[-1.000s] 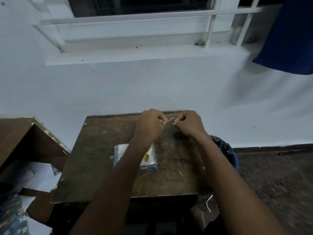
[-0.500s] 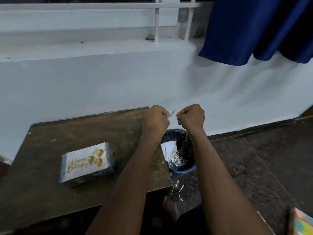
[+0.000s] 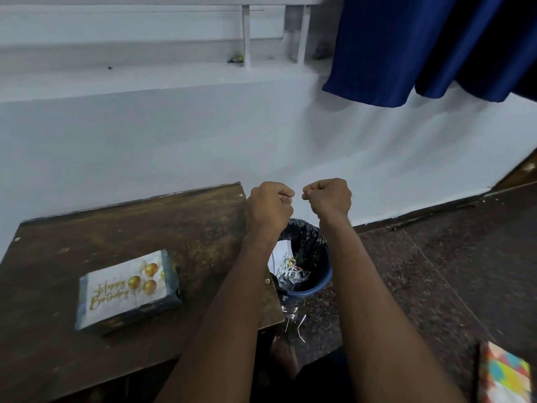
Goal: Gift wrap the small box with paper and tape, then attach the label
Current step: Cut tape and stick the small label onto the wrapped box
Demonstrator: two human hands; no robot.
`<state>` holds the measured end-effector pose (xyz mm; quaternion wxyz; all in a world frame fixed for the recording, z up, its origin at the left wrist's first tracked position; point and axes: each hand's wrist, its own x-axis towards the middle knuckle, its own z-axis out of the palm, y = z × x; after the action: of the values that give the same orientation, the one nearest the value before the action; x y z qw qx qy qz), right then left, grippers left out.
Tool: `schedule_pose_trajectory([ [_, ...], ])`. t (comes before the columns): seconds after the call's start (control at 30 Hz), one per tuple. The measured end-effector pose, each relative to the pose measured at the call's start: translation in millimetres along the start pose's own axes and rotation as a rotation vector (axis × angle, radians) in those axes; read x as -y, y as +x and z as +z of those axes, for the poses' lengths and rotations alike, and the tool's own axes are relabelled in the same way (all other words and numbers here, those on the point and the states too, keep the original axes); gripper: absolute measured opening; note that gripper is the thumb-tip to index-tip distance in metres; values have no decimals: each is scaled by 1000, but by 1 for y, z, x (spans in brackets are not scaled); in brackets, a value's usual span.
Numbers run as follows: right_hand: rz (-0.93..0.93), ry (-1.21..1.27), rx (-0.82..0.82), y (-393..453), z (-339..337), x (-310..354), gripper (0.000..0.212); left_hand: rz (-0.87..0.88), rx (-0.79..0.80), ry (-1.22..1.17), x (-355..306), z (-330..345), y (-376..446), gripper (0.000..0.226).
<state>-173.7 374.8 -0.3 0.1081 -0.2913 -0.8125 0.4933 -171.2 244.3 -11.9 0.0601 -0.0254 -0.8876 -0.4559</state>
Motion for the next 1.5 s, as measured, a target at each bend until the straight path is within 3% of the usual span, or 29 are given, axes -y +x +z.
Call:
schedule_pose_trajectory([
  [0.3,-33,-49,-41,4,-2,-3,27,74,58,75,-1,-11,-7,28],
  [0.43,-86,-27,-15,-8,0,3,17,90,61,91,-3,-22,-13,26],
  [0.6,-256,-60,141,-41,23,26,13,138,45,239,-6,-55,-22,25],
  [0.77,-353,-81,253,-79,53,39,15,72,8,378,4,-107,-33,26],
  [0.97,-521,-7,475,-130,70,51,16,7,-49,338,30,-166,-61,19],
  [1.17,-537,-1,678,-185,79,51,32,-14,-156,274,91,-235,-106,17],
  [1.3,-522,-15,856,-214,83,50,70,-166,-199,136,133,-283,-143,15],
  [1.4,-538,-106,955,-228,79,50,90,-292,18,-66,137,-295,-164,40],
  [1.5,-678,-276,879,-233,77,48,92,-306,289,-107,137,-288,-172,106],
])
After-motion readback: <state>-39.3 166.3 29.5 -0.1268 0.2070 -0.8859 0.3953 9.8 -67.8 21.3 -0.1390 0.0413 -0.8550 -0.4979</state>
